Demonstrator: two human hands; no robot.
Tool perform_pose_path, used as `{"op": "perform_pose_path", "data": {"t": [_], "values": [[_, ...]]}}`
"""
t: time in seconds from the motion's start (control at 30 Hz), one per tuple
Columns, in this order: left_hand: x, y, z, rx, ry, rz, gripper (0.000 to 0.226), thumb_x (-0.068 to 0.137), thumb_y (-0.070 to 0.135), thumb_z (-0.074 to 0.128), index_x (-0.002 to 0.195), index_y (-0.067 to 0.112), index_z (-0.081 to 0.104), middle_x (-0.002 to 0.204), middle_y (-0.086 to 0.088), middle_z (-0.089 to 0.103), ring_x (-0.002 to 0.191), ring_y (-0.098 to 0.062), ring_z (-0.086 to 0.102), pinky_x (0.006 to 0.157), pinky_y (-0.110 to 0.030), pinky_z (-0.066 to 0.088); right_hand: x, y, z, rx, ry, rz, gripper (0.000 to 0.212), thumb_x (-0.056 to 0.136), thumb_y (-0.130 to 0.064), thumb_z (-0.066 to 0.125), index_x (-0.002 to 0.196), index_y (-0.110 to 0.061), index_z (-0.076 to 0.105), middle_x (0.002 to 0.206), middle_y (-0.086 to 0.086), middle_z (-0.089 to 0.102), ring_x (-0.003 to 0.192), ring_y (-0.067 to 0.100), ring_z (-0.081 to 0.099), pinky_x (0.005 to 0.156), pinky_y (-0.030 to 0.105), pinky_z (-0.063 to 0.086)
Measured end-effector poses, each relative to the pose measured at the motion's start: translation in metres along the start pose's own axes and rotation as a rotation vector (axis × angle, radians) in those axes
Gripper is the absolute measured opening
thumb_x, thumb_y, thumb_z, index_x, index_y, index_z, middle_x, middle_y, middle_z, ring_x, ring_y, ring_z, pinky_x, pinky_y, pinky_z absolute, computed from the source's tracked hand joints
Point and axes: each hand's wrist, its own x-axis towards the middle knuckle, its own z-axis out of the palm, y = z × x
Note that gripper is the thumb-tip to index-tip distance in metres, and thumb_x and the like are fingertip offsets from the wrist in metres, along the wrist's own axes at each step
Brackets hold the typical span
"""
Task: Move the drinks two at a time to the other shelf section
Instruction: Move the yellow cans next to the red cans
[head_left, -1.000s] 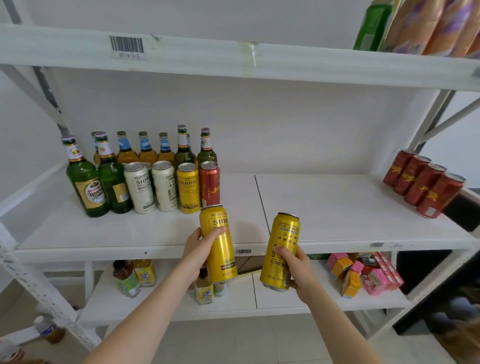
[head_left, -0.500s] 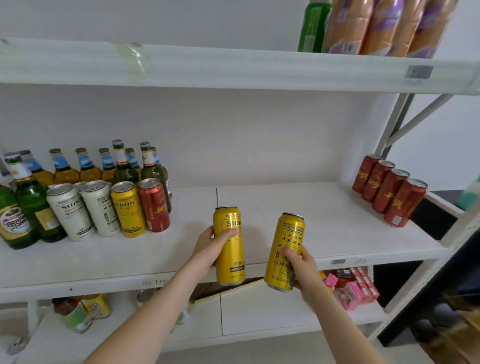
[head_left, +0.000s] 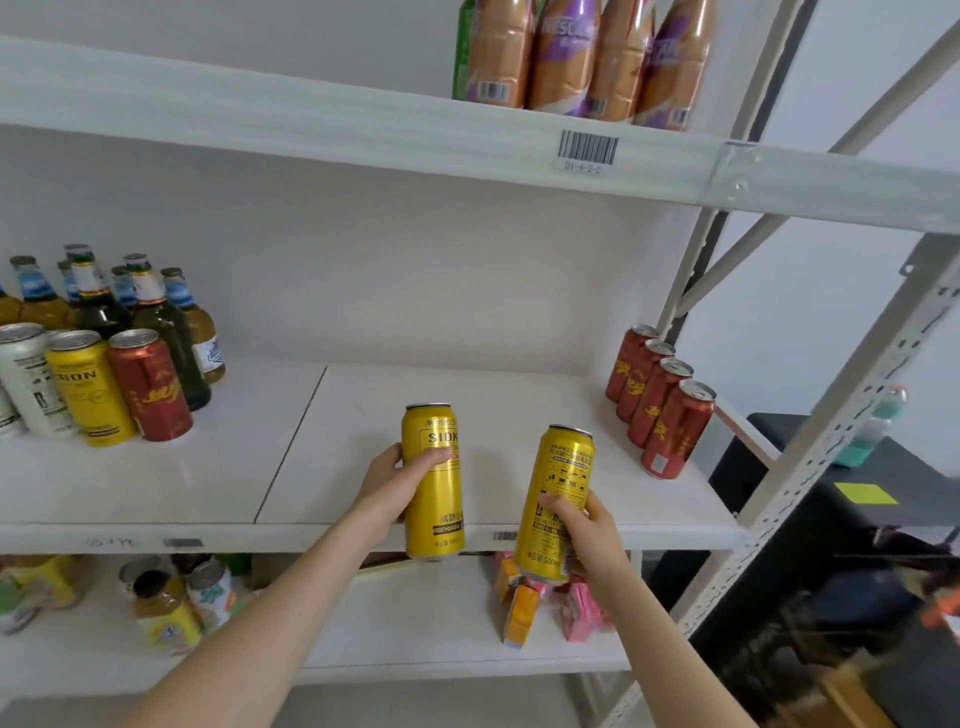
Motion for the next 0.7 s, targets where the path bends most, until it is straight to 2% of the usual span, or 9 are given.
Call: {"op": "perform_pose_path", "data": {"t": [0.2, 0.43, 0.57, 0.7], "values": [[0.017, 0.007, 0.064, 0.037, -0.014, 0.008, 0.044, 0.080, 0.046, 0.074, 0.117, 0.027, 0.058, 0.107, 0.000, 0.068, 0.090, -0.019, 0.068, 0.065, -0.030, 0.051, 0.031, -0.006, -0.054, 0.019, 0.015, 0.009, 0.027, 0.085, -0.021, 0.071, 0.110, -0.020, 0.061, 0.102, 0.008, 0.071, 0.092, 0.025, 0.070, 0.073, 0.038, 0.057], [0.070, 0.018, 0.111, 0.095, -0.055, 0.022, 0.049, 0.077, 0.044, 0.077, 0.119, 0.026, 0.059, 0.109, -0.001, 0.069, 0.093, -0.020, 0.068, 0.072, -0.034, 0.054, 0.085, -0.021, -0.082, 0.054, 0.036, -0.008, 0.029, 0.084, -0.022, 0.073, 0.111, -0.025, 0.061, 0.101, 0.004, 0.072, 0.089, 0.022, 0.071, 0.065, 0.033, 0.056], [0.097, 0.027, 0.129, 0.118, -0.073, 0.047, 0.052, 0.076, 0.043, 0.079, 0.120, 0.026, 0.058, 0.110, -0.001, 0.068, 0.092, -0.018, 0.068, 0.066, -0.030, 0.052, 0.119, -0.029, -0.089, 0.066, 0.038, -0.005, 0.034, 0.082, -0.024, 0.075, 0.112, -0.025, 0.060, 0.103, 0.003, 0.072, 0.091, 0.021, 0.071, 0.070, 0.036, 0.057], [0.124, 0.031, 0.142, 0.140, -0.055, 0.056, 0.060, 0.065, 0.050, 0.084, 0.116, 0.028, 0.061, 0.110, -0.001, 0.070, 0.094, -0.019, 0.069, 0.073, -0.035, 0.057, 0.153, -0.034, -0.092, 0.060, 0.016, -0.017, 0.033, 0.081, -0.023, 0.076, 0.110, -0.024, 0.061, 0.101, 0.003, 0.072, 0.090, 0.020, 0.071, 0.075, 0.038, 0.058]]}}
